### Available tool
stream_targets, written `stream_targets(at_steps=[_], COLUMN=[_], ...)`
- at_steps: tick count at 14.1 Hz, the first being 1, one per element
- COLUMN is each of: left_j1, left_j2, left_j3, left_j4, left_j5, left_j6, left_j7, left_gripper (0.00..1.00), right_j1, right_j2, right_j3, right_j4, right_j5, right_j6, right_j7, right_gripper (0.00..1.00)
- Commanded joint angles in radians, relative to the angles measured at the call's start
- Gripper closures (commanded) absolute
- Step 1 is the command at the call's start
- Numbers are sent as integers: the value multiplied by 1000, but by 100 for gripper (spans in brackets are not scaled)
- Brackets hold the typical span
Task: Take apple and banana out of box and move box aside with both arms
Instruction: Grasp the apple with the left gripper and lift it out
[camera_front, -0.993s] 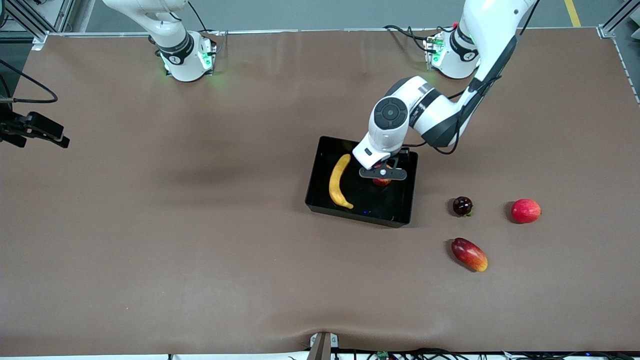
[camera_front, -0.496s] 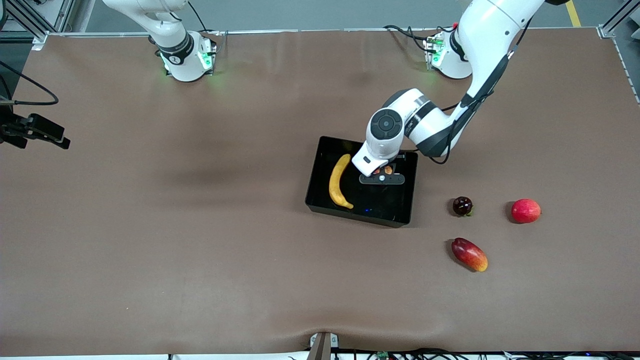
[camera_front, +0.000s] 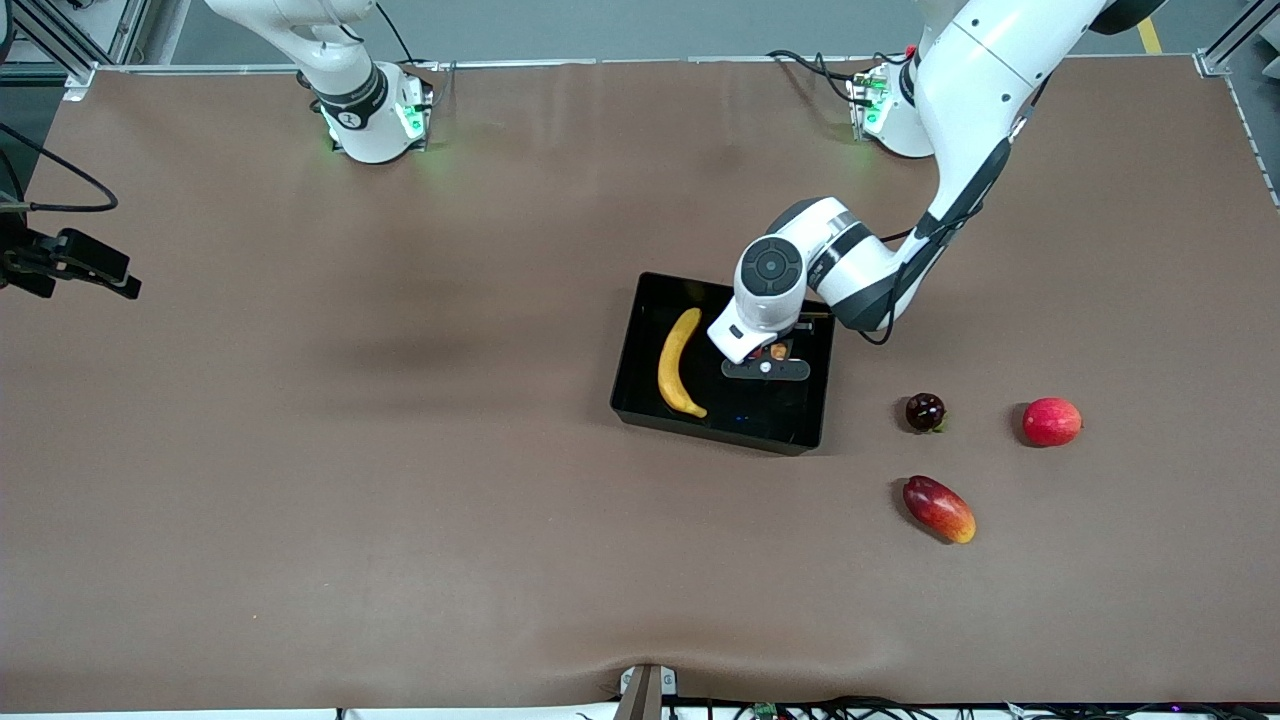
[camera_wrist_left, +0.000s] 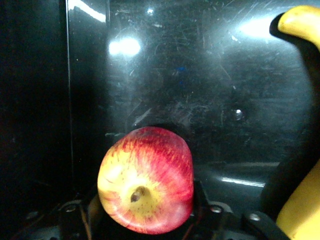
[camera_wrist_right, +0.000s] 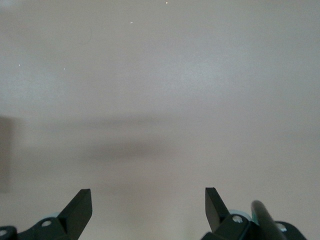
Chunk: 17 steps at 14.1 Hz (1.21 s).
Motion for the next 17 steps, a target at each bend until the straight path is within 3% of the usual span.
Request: stream_targets(at_steps=[1, 4, 9, 12, 17], left_j1=[1, 4, 10, 99, 307], left_j2=[-7, -71, -117, -141, -154], left_j3=[-4, -5, -11, -11, -10], left_j4=[26, 78, 328, 422, 417], left_j5=[29, 26, -34, -101, -103], left_j6=[3, -66, -340, -397, -402], left_j7=[-16, 55, 226, 364, 639], left_gripper=[100, 100, 100, 100, 100], right_j1=[-14, -13, -13, -11, -8], right_j2=[13, 11, 13, 13, 11], right_j3=[9, 9, 9, 9, 9], right_j4=[24, 24, 24, 24, 24], right_j5=[-15, -13, -13, -13, -13], right_j6=[-12, -12, -12, -12, -12], right_j7=[-9, -7, -7, -6, -6], right_gripper=[0, 0, 0, 0, 0])
